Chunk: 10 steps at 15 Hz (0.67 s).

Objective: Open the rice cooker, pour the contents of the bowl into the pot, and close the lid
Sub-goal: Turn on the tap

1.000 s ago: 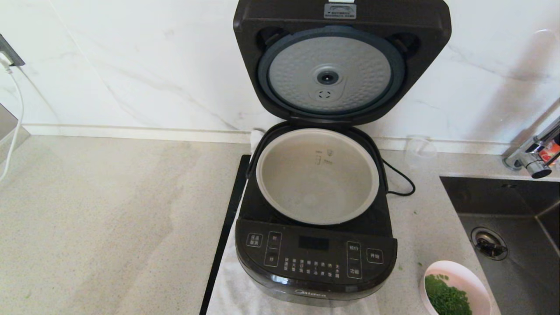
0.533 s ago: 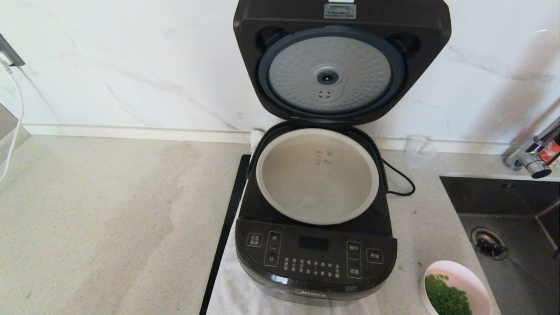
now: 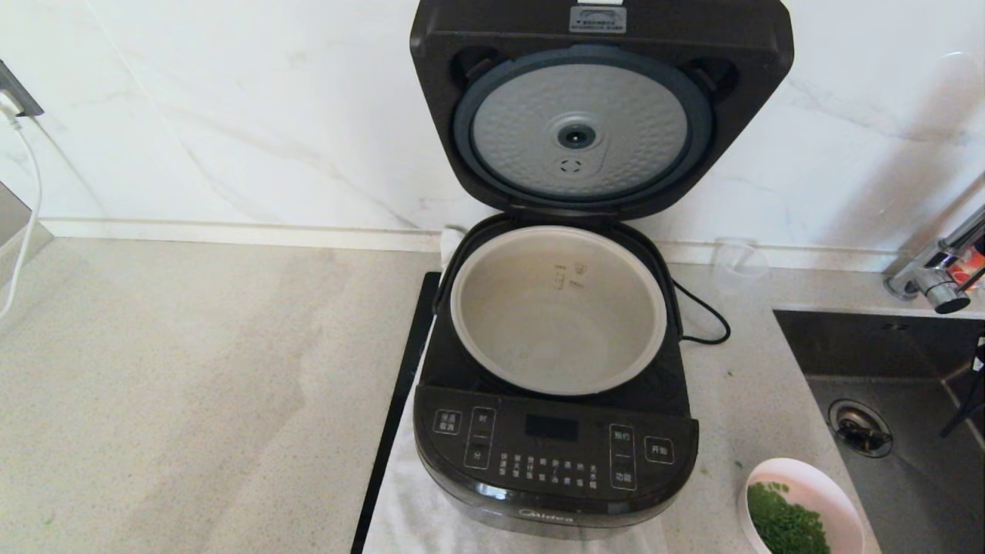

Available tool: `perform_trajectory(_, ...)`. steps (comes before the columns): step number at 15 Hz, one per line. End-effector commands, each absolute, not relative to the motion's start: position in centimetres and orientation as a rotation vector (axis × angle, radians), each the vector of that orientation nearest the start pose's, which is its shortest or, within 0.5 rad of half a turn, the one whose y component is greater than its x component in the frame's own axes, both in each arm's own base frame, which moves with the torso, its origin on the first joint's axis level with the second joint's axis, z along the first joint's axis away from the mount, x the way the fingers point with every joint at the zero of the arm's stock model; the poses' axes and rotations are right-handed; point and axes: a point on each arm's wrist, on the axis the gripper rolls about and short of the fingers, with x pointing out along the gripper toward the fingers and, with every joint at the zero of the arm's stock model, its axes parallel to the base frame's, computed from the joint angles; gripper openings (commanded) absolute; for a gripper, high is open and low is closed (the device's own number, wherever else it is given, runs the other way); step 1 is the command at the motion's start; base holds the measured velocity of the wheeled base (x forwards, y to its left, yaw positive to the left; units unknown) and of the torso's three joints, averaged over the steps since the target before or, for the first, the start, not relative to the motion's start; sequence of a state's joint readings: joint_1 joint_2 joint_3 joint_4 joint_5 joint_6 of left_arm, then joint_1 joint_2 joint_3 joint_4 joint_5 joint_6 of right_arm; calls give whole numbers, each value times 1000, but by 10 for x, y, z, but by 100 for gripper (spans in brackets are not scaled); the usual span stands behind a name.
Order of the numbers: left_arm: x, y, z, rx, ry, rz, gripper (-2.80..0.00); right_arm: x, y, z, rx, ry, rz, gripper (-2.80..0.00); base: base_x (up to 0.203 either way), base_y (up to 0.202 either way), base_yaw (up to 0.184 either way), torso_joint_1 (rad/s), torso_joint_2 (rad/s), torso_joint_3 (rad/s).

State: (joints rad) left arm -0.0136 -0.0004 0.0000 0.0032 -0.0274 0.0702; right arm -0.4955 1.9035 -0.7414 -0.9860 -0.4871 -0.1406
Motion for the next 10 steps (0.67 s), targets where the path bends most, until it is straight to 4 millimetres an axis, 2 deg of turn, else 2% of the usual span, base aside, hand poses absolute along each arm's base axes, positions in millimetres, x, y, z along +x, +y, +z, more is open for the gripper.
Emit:
perform_trajectory(1, -23, 0, 75, 71, 2, -42, -280, 302, -175, 129, -126, 231, -949, -280, 0, 0, 0, 0, 0, 0)
perform_trajectory(4, -23, 0, 75, 71, 2, -42, -280, 312, -180, 136, -127, 171, -943, -280, 0, 0, 0, 0, 0, 0)
perform_trajectory(8, -23, 0, 75, 71, 3, -42, -280, 318, -174, 150, -129, 107, -919, -280, 0, 0, 0, 0, 0, 0)
perform_trajectory(10, -23, 0, 75, 71, 3, -42, -280, 325, -173, 150, -129, 97, -909, -280, 0, 0, 0, 0, 0, 0)
